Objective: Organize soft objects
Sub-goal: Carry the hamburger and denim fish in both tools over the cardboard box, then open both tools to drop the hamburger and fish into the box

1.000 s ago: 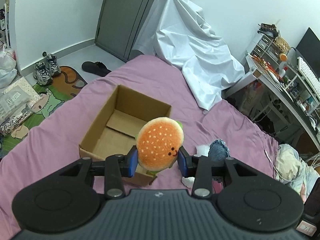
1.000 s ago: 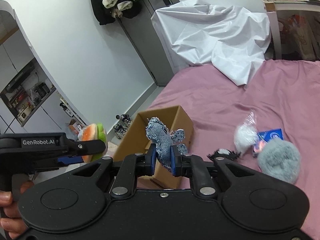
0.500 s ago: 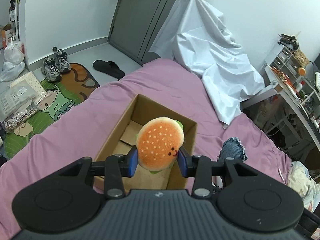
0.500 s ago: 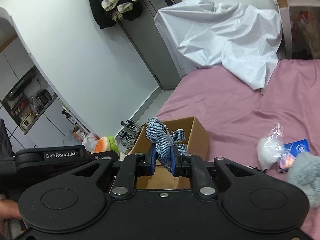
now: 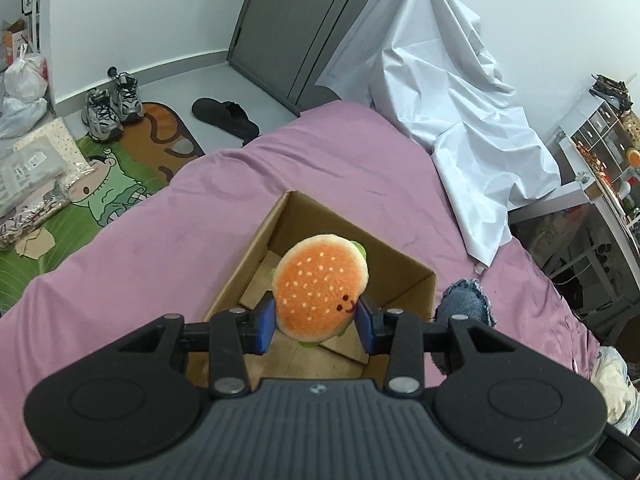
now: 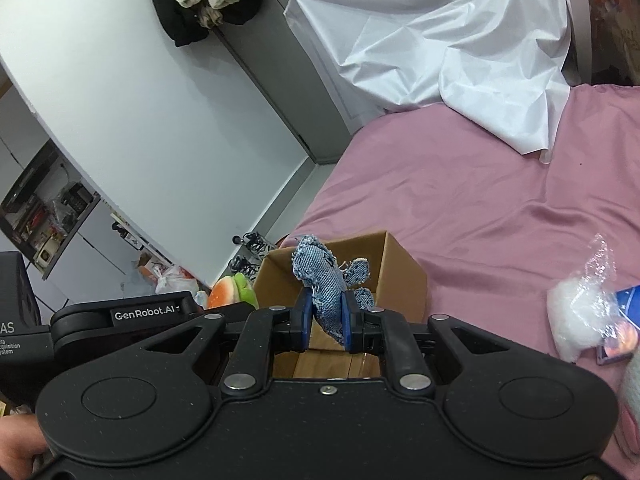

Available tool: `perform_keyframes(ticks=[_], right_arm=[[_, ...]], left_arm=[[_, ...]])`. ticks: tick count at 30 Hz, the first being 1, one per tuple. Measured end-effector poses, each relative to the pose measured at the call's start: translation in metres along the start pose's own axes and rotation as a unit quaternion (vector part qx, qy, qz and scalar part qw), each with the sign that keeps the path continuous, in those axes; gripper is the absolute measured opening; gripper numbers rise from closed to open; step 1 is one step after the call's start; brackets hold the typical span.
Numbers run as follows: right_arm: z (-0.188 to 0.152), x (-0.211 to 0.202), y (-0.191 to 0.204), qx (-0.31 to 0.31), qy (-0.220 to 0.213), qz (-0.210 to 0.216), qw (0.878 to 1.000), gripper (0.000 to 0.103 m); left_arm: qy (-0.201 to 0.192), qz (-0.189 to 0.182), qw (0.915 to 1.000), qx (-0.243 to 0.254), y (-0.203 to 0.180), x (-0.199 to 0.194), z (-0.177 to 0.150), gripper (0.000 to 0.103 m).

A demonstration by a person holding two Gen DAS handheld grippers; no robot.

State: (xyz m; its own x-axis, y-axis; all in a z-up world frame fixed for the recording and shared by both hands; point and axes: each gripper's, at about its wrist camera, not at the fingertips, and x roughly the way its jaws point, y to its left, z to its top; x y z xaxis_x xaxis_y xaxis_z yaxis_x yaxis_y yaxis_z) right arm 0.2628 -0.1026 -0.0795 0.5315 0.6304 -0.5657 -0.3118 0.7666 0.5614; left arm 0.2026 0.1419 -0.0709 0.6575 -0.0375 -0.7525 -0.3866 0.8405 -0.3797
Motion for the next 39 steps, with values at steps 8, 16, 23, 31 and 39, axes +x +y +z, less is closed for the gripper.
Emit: perform_keyframes(ticks=[8,16,23,31,39], right_arm=[[0.014,0.014,0.001,0.018,0.006,0.010,1.000,0.015],[0.024,0.030,0.003,0.040,0.014,0.023,0.999,0.023],[0.022,0.012,0.000,0.047,0.014,0.019,0.999,0.046],[0.019,-0.030,-0.004,0.040,-0.002,0.000,0.999,0.065],[0.014,-0.068,-0.009,0.019,-0.012,-0.025,0.999,0.097]], left_arm=[[-0.004,-0.002,1.0000,-0.007,-0.008,0.010,0.018,0.042],[-0.026,0.004,0.9995,-0.016,-0.007,-0.004,0.028,0.064],[-0.031,0.022,0.9992,-0.014,-0.010,-0.021,0.023,0.068],[-0.051,0.026,0.9976,-0.038,-0.022,-0.044,0.012,0.075],[-0.092,0.033,0.9950,-0.023,-0.039,-0.072,-0.008,0.091]])
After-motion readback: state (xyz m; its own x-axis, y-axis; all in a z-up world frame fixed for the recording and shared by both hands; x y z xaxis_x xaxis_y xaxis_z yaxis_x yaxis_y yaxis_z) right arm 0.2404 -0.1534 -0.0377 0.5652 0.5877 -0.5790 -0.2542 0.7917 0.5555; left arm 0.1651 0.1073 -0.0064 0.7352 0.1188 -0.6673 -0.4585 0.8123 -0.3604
